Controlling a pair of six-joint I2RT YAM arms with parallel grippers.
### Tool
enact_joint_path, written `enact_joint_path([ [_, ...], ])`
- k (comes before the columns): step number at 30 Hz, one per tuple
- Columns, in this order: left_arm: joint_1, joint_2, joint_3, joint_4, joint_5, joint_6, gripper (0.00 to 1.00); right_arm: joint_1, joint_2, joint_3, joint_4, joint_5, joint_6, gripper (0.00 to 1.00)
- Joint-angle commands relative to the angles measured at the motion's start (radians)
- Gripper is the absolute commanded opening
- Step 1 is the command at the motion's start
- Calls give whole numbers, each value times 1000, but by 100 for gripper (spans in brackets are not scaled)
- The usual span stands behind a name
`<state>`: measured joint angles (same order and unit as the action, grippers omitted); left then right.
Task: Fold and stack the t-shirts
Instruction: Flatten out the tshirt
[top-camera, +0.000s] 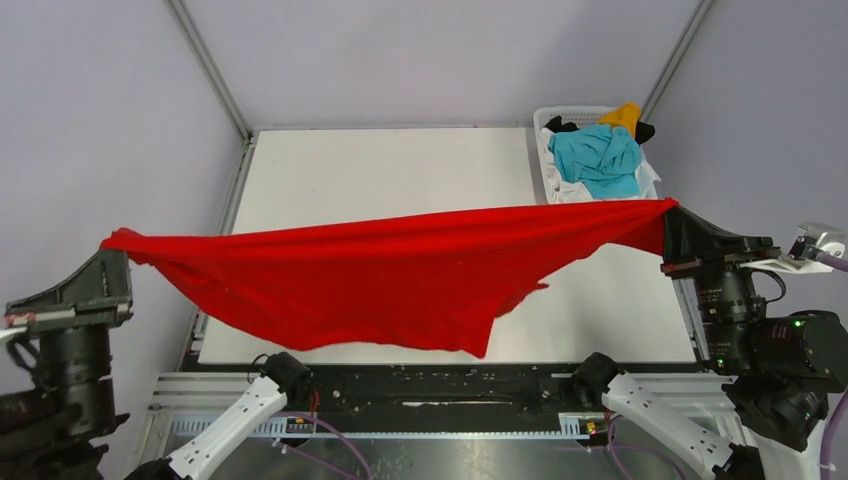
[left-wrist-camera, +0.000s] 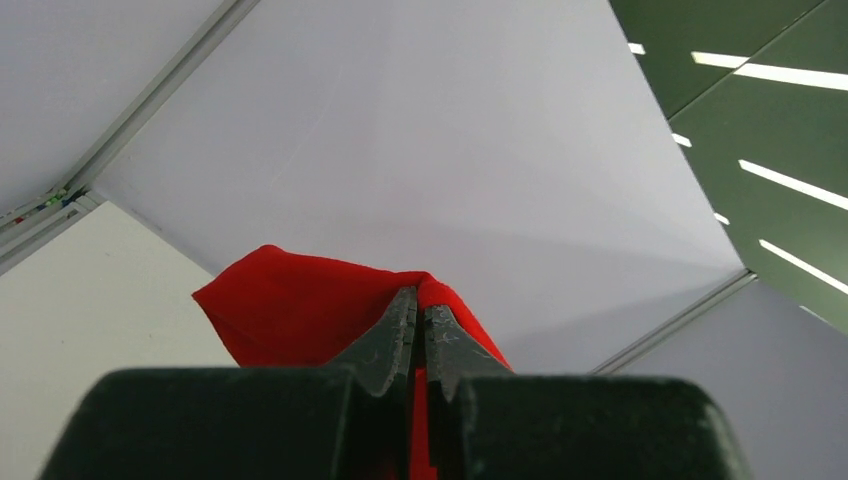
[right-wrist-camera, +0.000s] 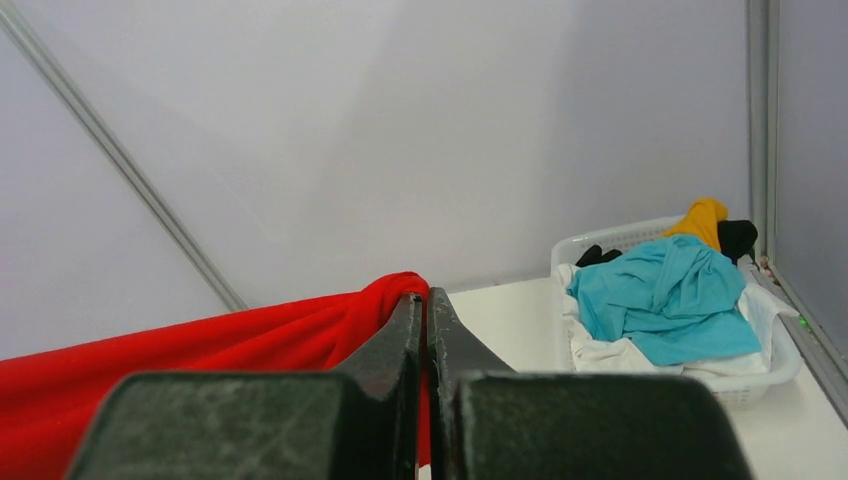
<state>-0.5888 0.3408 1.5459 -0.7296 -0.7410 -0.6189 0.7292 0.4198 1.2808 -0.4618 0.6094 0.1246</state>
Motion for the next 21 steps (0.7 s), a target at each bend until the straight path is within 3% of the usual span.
enact_joint_path([
  [1, 0, 166, -6, 77, -98, 40, 4, -11, 34, -21, 19, 93, -5, 0],
  [7, 7, 443, -90, 165, -350, 103, 5, -10, 148, -235, 55, 258, 20, 0],
  [9, 55, 552, -112, 222, -369, 148, 5, -10, 201, -321, 67, 265, 61, 0],
  [10, 100, 609, -112, 230, -340, 150, 4, -12, 232, -364, 75, 245, 89, 0],
  [13, 258, 803, -107, 303, -52, 156, 0, -37, 341, -474, 128, 156, 163, 0],
  [16, 329, 1030, -78, 460, 118, 202, 0, -88, 467, -539, 229, 111, 184, 0],
  [21, 339, 1473, 285, 395, 222, 253, 8, -161, 715, -515, 298, 60, 188, 3],
])
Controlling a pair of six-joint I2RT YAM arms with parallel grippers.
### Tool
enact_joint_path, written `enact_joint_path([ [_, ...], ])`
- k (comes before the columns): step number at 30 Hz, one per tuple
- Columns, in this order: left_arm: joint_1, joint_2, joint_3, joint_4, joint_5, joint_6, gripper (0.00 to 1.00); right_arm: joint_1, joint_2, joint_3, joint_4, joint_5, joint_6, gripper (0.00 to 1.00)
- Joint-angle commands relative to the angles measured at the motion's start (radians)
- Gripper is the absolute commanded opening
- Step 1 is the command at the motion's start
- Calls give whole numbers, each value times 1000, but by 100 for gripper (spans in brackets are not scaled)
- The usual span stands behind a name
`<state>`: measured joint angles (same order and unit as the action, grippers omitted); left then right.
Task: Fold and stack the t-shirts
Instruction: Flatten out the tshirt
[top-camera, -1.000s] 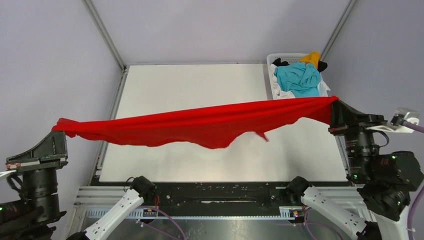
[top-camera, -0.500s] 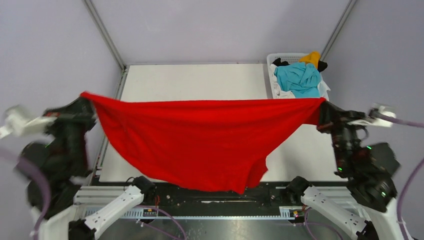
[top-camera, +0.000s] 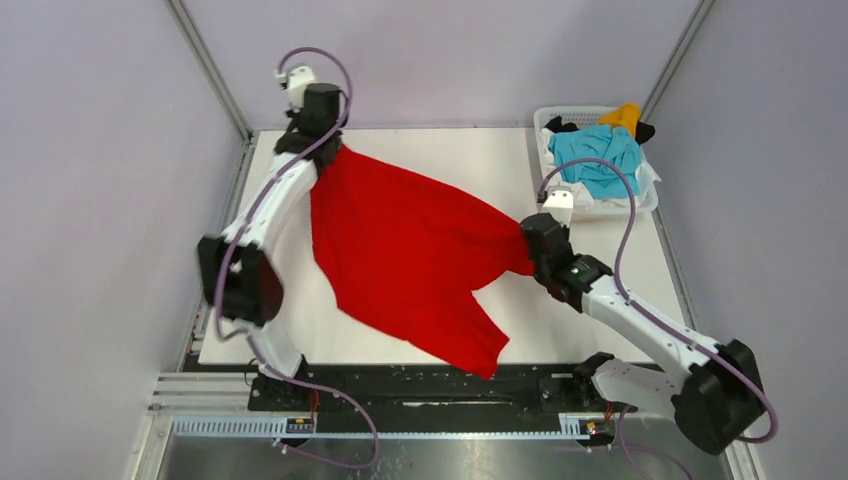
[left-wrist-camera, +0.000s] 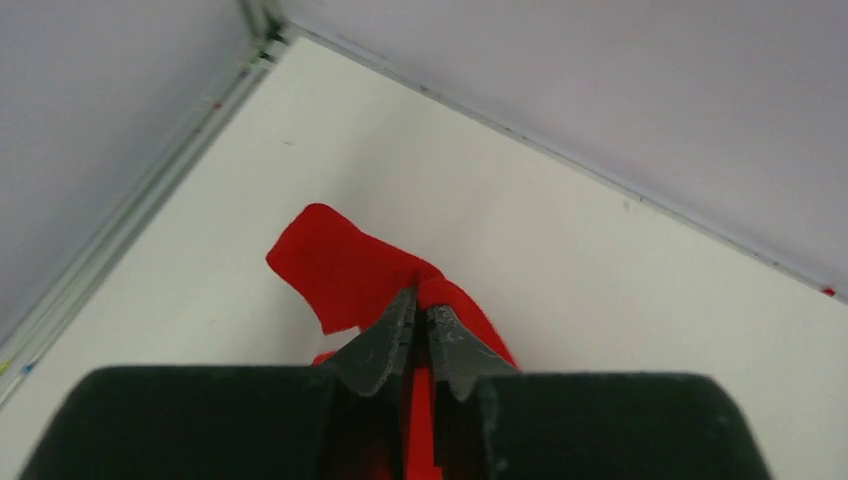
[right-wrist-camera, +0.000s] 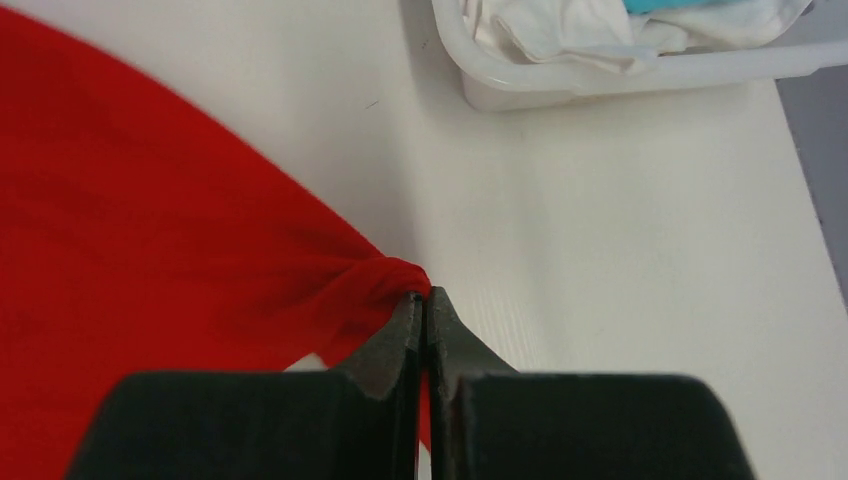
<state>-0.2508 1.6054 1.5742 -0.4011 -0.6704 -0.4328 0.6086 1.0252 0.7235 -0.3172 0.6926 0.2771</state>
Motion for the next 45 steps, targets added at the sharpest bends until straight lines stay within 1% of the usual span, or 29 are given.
enact_joint_path([
  [1, 1, 285, 338, 20, 152, 72, 11, -44, 146, 57, 166, -31, 29, 4],
  [3, 2, 428, 512, -62, 153, 73, 15, -47, 215, 83, 170, -43, 29, 8],
  [5, 1, 535, 633, -111, 190, 81, 24, -49, 265, 101, 163, -49, 38, 14],
  [6, 1, 569, 663, -121, 205, 82, 35, -49, 284, 111, 146, -49, 50, 17],
  [7, 1, 588, 677, -128, 216, 77, 46, -49, 300, 119, 130, -48, 58, 25],
  [9, 1, 586, 655, -138, 235, 46, 72, -51, 314, 129, 83, -27, 80, 42],
  [10, 1, 568, 624, -136, 260, 35, 93, -50, 312, 132, 57, -14, 96, 50],
  [11, 0, 543, 589, -130, 288, 28, 98, -50, 306, 135, 25, -2, 113, 61],
  [12, 0, 507, 559, -129, 312, 20, 99, -50, 296, 135, -2, 4, 124, 70],
  [13, -1, 475, 531, -135, 326, 5, 99, -50, 280, 133, -37, 7, 139, 85],
  [14, -1, 440, 504, -144, 349, -10, 99, -51, 261, 126, -57, 4, 151, 97],
  [15, -1, 403, 472, -153, 375, -25, 99, -51, 237, 115, -69, -9, 159, 99],
  [19, -20, 211, 281, -176, 491, -88, 99, -50, 109, 60, -113, -83, 209, 100],
  [22, -96, 39, 58, -172, 534, -114, 99, -50, -19, 2, -123, -128, 243, 99],
  [24, -184, -77, -94, -167, 523, -127, 99, -55, -87, -24, -145, -122, 275, 100],
  [26, -303, -171, -242, -162, 508, -132, 99, -63, -142, -36, -177, -98, 310, 99],
  [28, -439, -247, -361, -164, 514, -150, 99, -66, -182, -41, -210, -66, 351, 100],
  [30, -571, -291, -459, -169, 533, -183, 99, -69, -209, -45, -238, -37, 376, 100],
  [34, -814, -319, -574, -198, 516, -284, 99, -72, -234, -46, -277, -11, 391, 99],
  [35, -872, -308, -576, -201, 520, -293, 99, -72, -234, -46, -280, -4, 393, 100],
  [36, -944, -285, -566, -229, 497, -307, 99, -72, -232, -45, -287, 1, 394, 100],
  [37, -991, -254, -551, -256, 461, -323, 99, -72, -226, -42, -292, 3, 395, 99],
  [39, -1059, -179, -517, -286, 426, -343, 99, -72, -217, -35, -300, 4, 397, 100],
  [43, -1128, -7, -462, -256, 488, -342, 99, -74, -203, -34, -303, -4, 388, 99],
  [45, -1150, 48, -437, -264, 490, -332, 99, -74, -200, -34, -302, -4, 385, 100],
])
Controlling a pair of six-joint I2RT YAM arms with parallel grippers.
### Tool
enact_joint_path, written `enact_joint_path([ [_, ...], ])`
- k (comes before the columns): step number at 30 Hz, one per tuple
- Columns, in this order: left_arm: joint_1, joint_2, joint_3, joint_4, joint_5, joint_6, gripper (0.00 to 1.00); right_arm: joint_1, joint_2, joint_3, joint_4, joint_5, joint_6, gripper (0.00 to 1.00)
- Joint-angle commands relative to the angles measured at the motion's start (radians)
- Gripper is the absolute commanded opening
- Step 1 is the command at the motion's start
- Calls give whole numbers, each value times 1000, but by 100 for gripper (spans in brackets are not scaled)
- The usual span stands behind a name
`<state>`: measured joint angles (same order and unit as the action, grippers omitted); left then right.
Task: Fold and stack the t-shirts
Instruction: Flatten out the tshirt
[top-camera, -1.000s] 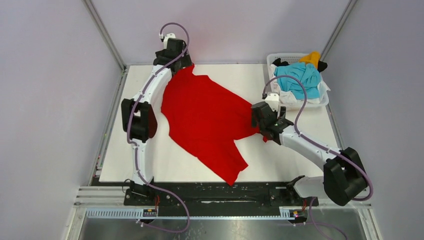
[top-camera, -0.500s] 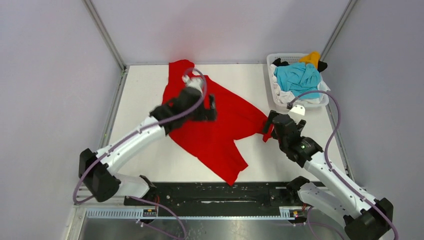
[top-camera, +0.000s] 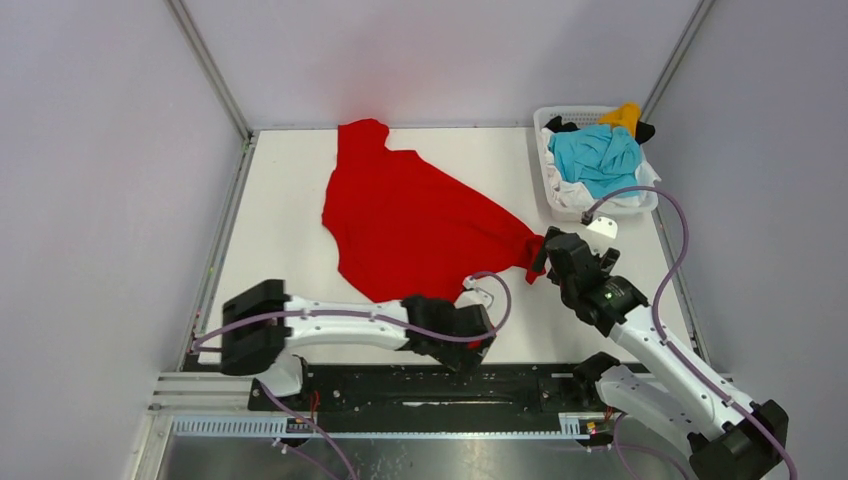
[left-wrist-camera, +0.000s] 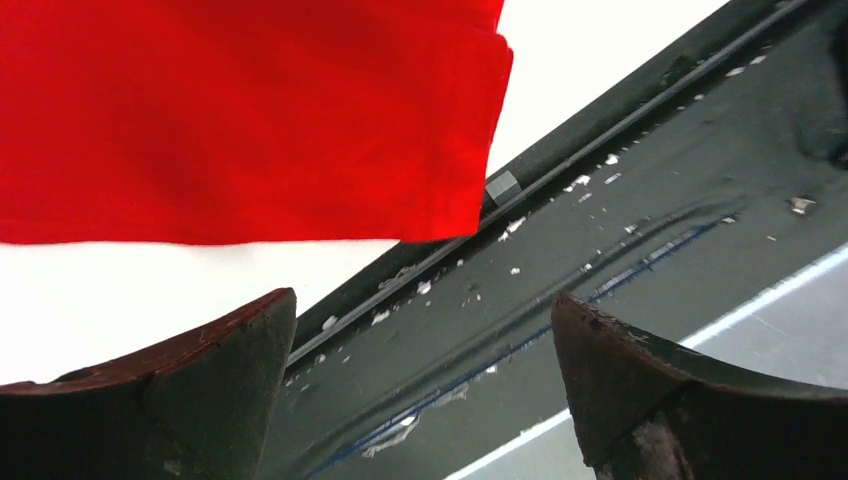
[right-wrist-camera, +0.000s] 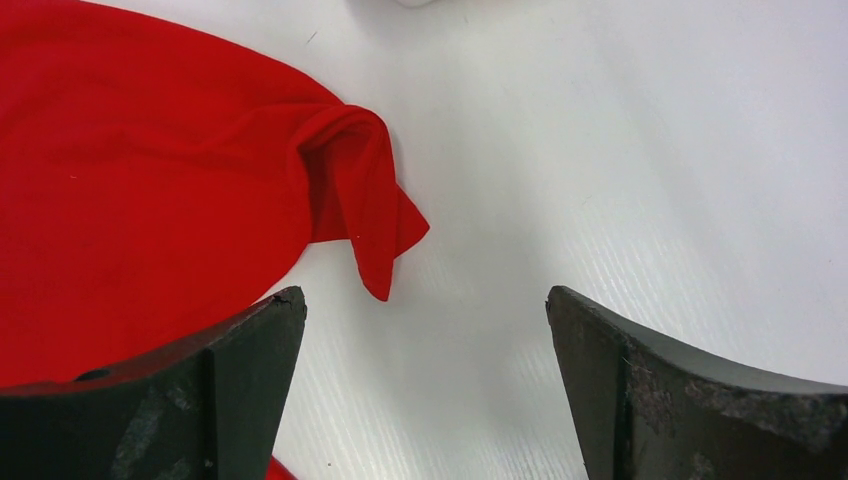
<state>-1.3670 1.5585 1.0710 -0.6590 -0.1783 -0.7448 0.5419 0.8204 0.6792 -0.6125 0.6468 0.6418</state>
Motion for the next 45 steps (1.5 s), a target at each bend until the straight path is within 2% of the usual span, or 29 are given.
enact_joint_path([
  [1, -40, 112, 71, -4, 0, -17, 98, -7, 5, 11, -7, 43, 21, 100],
  [3, -46, 140, 67, 14, 7, -14, 98, -7, 4, 8, -4, 46, 22, 100],
  [9, -41, 213, 107, 37, -87, -18, 97, -7, 14, 5, 5, 46, 17, 99],
  [19, 57, 218, 24, 157, -21, -48, 88, -7, 28, 5, 15, 48, 4, 100],
  [26, 57, 337, 63, 54, -76, -61, 77, -7, 50, 4, 22, 56, -1, 100],
  [32, 55, 329, 9, -49, -177, -123, 68, -8, 64, 8, 23, 62, -1, 99],
  [38, 117, 316, -66, -102, -265, -209, 33, -10, 72, 7, 22, 63, -2, 100],
  [39, 142, 304, -83, -111, -278, -225, 25, -10, 73, 8, 22, 63, -3, 100],
  [41, 195, 237, -124, -130, -311, -257, 2, -11, 75, 7, 22, 53, -4, 100],
  [45, 301, 31, -189, -197, -428, -315, 0, -11, 84, 11, 23, -6, -7, 100],
])
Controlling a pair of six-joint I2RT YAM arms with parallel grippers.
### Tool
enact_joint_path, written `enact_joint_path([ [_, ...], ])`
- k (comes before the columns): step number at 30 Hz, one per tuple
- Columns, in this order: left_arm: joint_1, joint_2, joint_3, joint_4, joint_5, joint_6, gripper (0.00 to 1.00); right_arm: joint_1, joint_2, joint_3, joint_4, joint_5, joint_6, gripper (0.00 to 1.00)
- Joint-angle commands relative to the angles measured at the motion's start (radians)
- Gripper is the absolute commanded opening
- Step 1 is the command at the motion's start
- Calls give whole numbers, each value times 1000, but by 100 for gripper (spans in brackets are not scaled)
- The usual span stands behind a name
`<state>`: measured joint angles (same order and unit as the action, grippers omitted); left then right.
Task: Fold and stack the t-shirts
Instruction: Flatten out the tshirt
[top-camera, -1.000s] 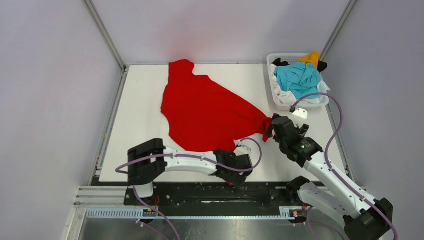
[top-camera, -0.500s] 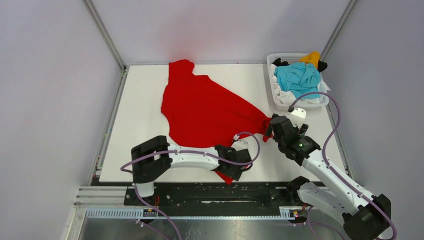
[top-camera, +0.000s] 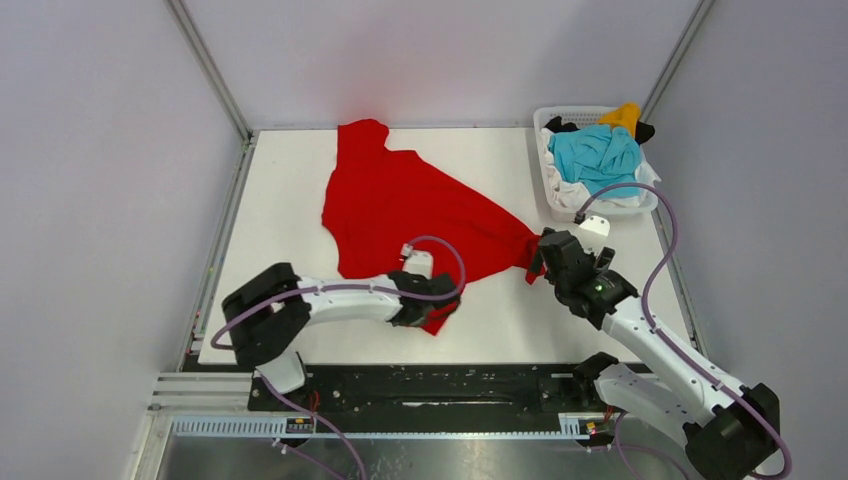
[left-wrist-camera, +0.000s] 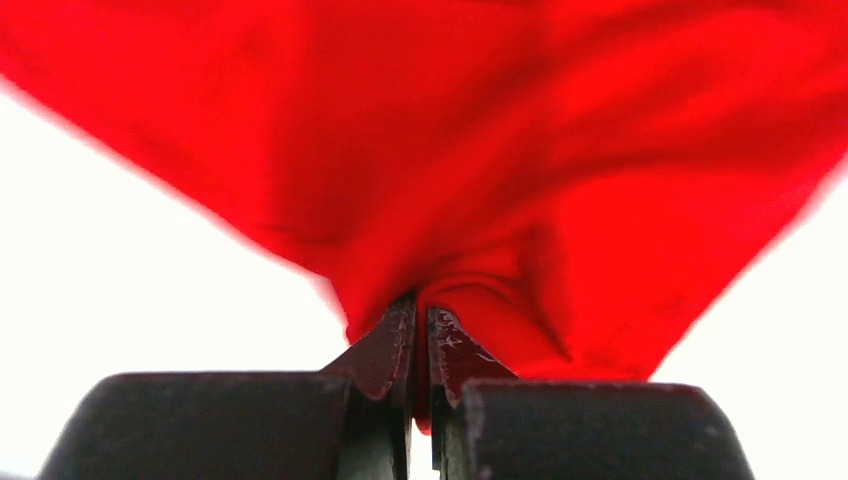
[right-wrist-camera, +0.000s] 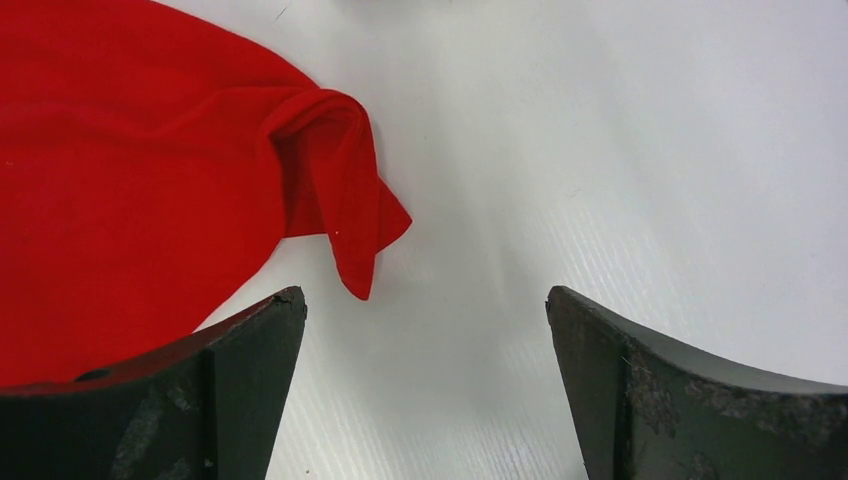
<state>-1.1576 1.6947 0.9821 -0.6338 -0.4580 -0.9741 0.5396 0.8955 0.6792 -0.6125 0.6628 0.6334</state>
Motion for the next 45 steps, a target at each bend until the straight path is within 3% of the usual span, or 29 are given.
enact_joint_path([
  [1, 125, -165, -105, -244, -173, -88, 0, -9, 14, 13, 21, -44, 2, 99],
  [7, 297, -457, -99, -273, -253, -30, 0, -9, 41, -28, 33, -227, -14, 97],
  [15, 342, -638, -61, -280, -256, 8, 0, 13, 18, -162, 189, -497, 31, 95],
  [20, 342, -663, -69, -263, -225, 15, 0, 156, 21, -174, 228, -391, 41, 96],
  [25, 342, -673, -62, -262, -217, 24, 0, 263, 148, -162, 276, -278, 44, 88],
  [34, 342, -685, -64, -262, -215, 24, 0, 281, 366, -134, 359, -190, 63, 56],
  [39, 343, -691, -60, -263, -223, 24, 0, 281, 431, -102, 286, -96, 107, 23],
  [41, 345, -700, -48, -268, -232, 29, 0, 282, 423, -74, 226, -46, 113, 2],
  [45, 349, -726, 43, -337, -309, 30, 0, 282, 317, 20, 40, 77, 105, 0],
])
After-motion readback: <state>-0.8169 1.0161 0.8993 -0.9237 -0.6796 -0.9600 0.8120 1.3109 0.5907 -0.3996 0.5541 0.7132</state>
